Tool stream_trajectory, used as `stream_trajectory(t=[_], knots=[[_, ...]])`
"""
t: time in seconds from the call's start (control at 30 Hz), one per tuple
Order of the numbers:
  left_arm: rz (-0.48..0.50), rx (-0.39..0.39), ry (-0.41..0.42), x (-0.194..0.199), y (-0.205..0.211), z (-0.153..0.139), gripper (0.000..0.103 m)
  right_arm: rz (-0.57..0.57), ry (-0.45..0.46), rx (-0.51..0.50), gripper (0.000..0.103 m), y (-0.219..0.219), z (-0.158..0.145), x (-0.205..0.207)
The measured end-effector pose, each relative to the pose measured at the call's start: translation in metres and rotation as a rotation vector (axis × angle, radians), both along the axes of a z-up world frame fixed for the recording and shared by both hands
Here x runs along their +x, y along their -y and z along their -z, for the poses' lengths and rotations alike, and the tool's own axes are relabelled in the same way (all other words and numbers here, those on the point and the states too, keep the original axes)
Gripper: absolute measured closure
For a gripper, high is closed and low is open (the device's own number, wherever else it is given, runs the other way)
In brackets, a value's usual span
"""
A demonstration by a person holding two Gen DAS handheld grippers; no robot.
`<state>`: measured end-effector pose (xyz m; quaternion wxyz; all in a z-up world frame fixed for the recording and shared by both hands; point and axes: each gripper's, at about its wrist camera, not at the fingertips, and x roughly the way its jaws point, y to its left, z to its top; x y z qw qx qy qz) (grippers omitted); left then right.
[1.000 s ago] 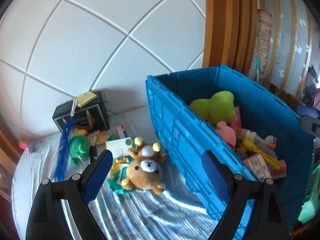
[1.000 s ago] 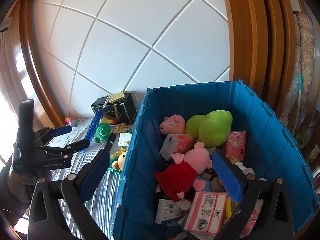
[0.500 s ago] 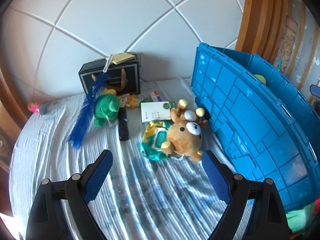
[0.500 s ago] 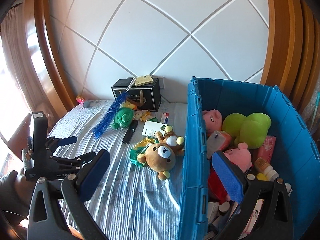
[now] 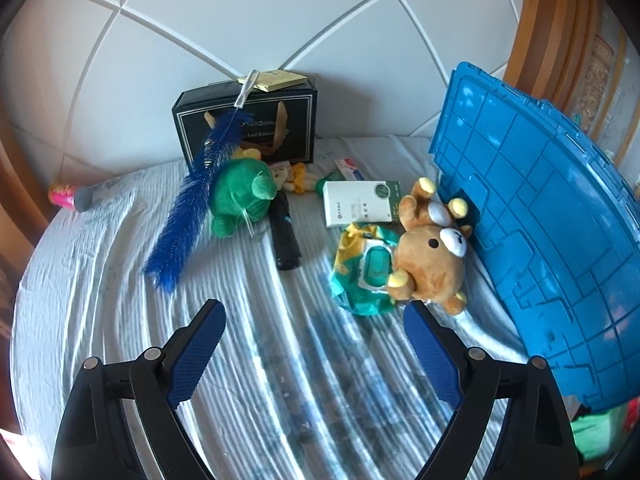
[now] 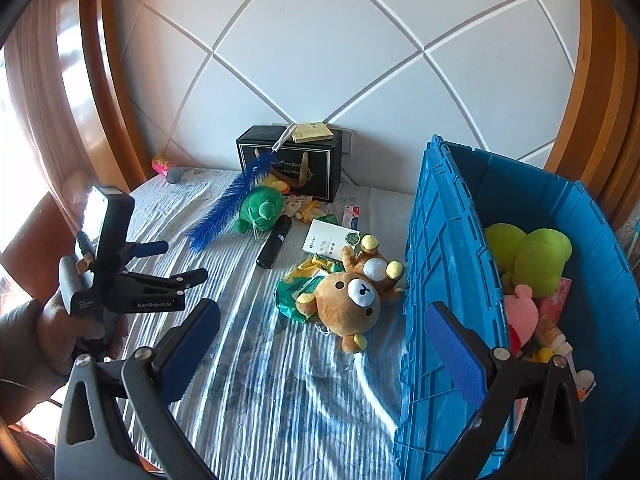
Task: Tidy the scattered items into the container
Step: 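Grasp the brown bear plush with the right tool while the left grasps the black umbrella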
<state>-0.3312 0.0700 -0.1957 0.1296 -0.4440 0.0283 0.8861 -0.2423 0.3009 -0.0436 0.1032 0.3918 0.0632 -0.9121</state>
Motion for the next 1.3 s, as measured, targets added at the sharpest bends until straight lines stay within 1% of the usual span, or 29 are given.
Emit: stream_trajectory(t=[0.13, 0.27, 0.37, 0.53, 0.63, 0.73, 0.83, 0.9, 1.0, 1.07, 1.17, 1.23, 1.3], knots=[[0.011, -0.004, 0.024, -0.028, 0.007, 0.024, 0.012, -0.018, 0.021, 0.029, 0.000, 0.017, 0.030, -0.012], [0.025, -0.014, 0.046, -0.058, 0.010, 0.050, 0.012, -0.010, 0.062, 0.057, 0.000, 0.028, 0.074, -0.037], [0.041, -0.018, 0.062, -0.082, 0.009, 0.069, 0.012, 0.011, 0.098, 0.072, 0.000, 0.029, 0.115, -0.059], [0.059, -0.029, 0.097, -0.123, 0.002, 0.111, 0.012, 0.066, 0.160, 0.094, 0.000, 0.023, 0.181, -0.104], [0.049, -0.028, 0.125, -0.146, 0.001, 0.137, 0.012, 0.100, 0.184, 0.119, 0.000, 0.017, 0.216, -0.129], [0.027, -0.015, 0.152, -0.168, 0.000, 0.158, 0.012, 0.148, 0.207, 0.092, 0.000, 0.008, 0.243, -0.147], [0.002, -0.004, 0.164, -0.187, -0.002, 0.169, 0.012, 0.174, 0.204, 0.069, 0.000, 0.004, 0.258, -0.160], [-0.007, 0.001, 0.174, -0.196, -0.005, 0.176, 0.012, 0.178, 0.204, 0.080, 0.000, 0.005, 0.266, -0.168], [-0.007, -0.031, 0.204, -0.208, -0.015, 0.189, 0.012, 0.182, 0.190, 0.097, 0.000, 0.006, 0.270, -0.178], [-0.007, -0.058, 0.222, -0.213, -0.022, 0.198, 0.012, 0.189, 0.203, 0.118, 0.000, 0.006, 0.277, -0.185], [-0.017, -0.068, 0.242, -0.217, -0.026, 0.206, 0.012, 0.178, 0.207, 0.154, 0.000, 0.008, 0.282, -0.194], [-0.017, -0.089, 0.251, -0.217, -0.029, 0.211, 0.013, 0.181, 0.210, 0.150, 0.000, 0.006, 0.284, -0.199], [-0.010, -0.115, 0.239, -0.216, -0.033, 0.211, 0.014, 0.183, 0.219, 0.137, 0.000, 0.004, 0.288, -0.204]])
